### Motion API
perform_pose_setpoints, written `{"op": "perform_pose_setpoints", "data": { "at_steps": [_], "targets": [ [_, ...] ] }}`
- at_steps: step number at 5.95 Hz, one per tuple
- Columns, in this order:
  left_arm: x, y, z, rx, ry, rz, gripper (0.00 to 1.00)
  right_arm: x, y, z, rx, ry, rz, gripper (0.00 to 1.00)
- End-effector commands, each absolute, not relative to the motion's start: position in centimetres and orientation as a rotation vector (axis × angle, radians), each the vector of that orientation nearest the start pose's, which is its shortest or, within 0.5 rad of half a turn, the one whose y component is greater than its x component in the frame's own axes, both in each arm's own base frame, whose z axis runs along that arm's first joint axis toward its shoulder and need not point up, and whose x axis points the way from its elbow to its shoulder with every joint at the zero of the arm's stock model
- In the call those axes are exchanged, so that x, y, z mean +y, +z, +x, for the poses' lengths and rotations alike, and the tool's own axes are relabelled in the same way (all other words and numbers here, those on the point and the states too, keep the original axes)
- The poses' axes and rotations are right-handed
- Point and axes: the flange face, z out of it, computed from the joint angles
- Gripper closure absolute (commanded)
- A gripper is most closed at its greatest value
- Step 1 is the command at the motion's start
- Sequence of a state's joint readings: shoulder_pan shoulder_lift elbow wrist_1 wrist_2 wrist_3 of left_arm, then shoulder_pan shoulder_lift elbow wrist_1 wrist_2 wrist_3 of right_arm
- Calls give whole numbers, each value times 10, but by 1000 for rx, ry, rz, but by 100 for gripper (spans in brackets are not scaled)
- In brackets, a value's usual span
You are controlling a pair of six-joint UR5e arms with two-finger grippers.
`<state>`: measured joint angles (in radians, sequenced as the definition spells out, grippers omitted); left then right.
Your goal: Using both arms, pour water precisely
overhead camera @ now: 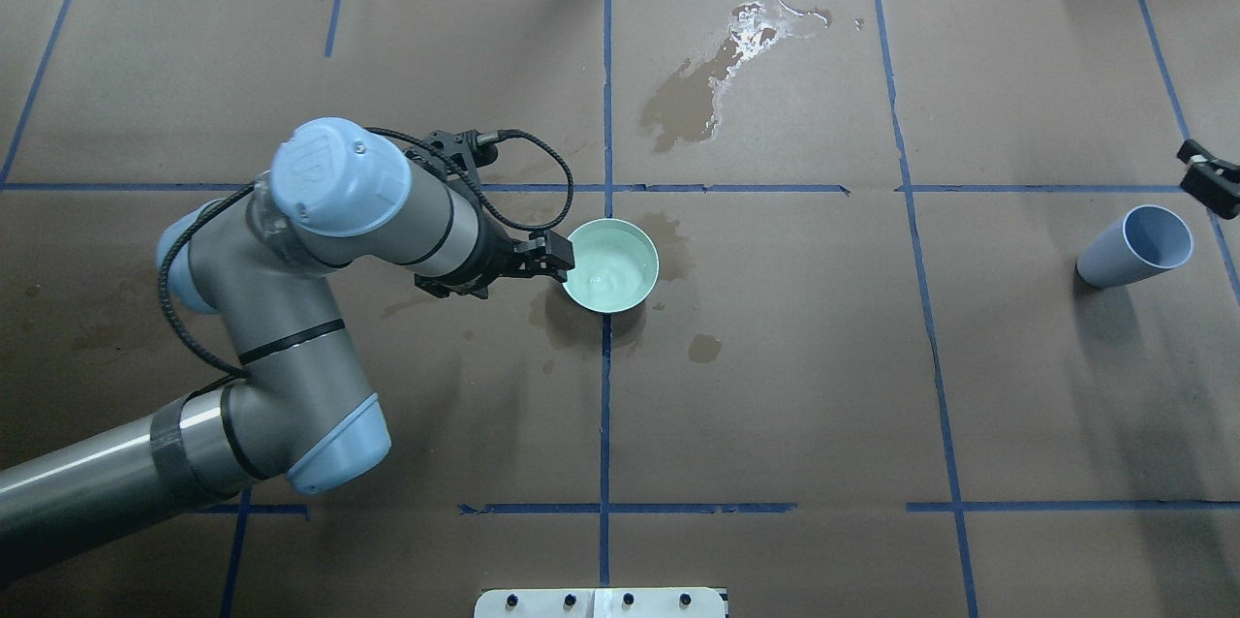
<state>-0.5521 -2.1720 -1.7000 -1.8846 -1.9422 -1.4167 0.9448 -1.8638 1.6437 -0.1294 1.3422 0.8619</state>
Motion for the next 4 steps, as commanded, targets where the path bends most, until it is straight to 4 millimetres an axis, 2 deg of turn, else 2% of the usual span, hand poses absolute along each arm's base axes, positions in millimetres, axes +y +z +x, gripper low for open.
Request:
{"op": "perform_pose_setpoints", "data": {
  "at_steps": [1,2,3,4],
  "targets": [
    [-446,195,545,1044,-182,48,0,-419,586,-27,-750,269,878,0],
    [-452,197,561,1018,-194,60,4,-438,574,13,-800,191,750,0],
    [-453,205,573,996,-192,47,11,-439,579,44,-747,92,714,0],
    [-456,211,581,979,-195,39,22,-437,588,56,-706,-23,657,0]
  ]
}}
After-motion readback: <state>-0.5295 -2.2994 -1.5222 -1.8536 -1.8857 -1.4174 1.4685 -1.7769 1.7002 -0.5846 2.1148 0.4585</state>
